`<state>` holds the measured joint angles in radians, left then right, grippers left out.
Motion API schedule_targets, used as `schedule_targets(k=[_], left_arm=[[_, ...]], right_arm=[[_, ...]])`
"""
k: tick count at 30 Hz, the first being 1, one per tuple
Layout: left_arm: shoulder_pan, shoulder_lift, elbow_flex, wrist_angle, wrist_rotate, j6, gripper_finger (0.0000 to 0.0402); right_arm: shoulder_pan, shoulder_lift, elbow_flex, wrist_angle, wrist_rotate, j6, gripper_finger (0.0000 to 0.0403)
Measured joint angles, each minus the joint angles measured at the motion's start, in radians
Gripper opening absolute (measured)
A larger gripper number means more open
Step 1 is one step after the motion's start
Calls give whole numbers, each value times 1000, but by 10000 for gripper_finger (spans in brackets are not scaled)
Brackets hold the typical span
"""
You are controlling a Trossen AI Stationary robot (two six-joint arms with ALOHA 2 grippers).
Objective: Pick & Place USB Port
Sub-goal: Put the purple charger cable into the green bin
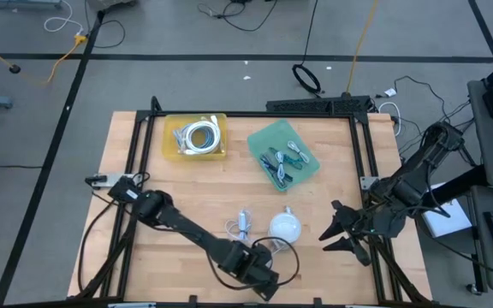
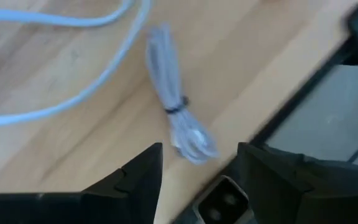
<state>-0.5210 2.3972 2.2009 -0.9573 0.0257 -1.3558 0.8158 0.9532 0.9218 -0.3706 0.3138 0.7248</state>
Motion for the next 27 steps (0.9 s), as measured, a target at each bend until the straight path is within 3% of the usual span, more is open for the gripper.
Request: schedule_targets(k=[10,27], left_arm=[[1,83,-1,-25,69,15,211],[-7,95,-1,167,52,-50,211]], right_arm=[[0,0,0,18,0,20,134],[0,0,0,22,4,19,134]])
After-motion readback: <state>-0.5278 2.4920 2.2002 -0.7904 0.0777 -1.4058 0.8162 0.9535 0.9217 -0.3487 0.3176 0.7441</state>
